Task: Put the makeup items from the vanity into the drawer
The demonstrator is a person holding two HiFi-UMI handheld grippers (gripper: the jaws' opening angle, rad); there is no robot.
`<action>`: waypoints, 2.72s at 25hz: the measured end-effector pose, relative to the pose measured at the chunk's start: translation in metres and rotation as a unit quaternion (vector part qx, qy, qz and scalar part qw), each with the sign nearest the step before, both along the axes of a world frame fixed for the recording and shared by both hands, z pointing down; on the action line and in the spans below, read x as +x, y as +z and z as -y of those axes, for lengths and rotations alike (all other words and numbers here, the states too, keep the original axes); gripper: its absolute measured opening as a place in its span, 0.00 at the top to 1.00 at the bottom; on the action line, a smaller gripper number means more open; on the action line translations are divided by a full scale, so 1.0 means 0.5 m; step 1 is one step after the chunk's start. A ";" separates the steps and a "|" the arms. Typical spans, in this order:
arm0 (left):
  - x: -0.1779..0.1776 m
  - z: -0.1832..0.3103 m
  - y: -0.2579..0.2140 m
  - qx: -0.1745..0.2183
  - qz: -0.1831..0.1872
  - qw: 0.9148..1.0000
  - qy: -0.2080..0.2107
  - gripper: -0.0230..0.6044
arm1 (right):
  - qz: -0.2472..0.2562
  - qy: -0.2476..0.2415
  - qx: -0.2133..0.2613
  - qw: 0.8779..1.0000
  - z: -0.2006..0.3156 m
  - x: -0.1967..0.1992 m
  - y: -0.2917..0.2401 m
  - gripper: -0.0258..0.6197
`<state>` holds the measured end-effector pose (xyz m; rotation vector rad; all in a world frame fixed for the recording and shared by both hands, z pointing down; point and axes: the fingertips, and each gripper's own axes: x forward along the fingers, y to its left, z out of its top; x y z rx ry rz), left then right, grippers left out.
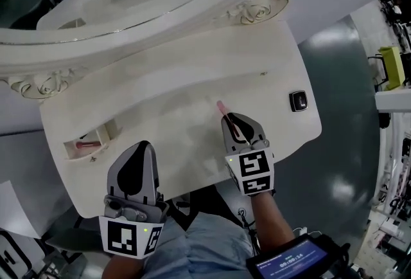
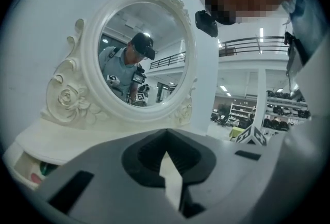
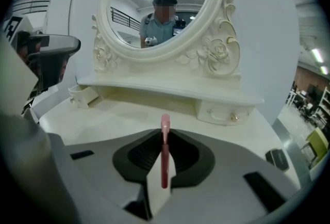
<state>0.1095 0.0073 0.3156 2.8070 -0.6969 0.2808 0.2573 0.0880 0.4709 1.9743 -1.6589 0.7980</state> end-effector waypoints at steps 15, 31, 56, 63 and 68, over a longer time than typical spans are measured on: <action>-0.329 0.135 -0.070 0.041 -0.018 0.981 -0.187 0.96 | 0.003 -0.252 0.098 0.963 0.291 -0.362 -0.144 0.89; -0.577 0.203 -0.056 0.030 -0.024 0.948 -0.316 0.96 | -0.063 -0.505 0.067 0.858 0.373 -0.674 -0.110 0.89; -0.309 0.124 -0.114 0.061 -0.041 0.982 -0.175 0.96 | -0.037 -0.325 0.113 0.938 0.266 -0.414 -0.184 0.82; -0.129 0.049 -0.121 0.064 -0.058 0.993 -0.086 0.96 | -0.045 -0.201 0.125 0.971 0.153 -0.230 -0.199 0.82; -0.036 -0.017 -0.128 0.064 -0.057 0.996 -0.037 0.96 | -0.042 -0.136 0.124 0.982 0.067 -0.127 -0.198 0.82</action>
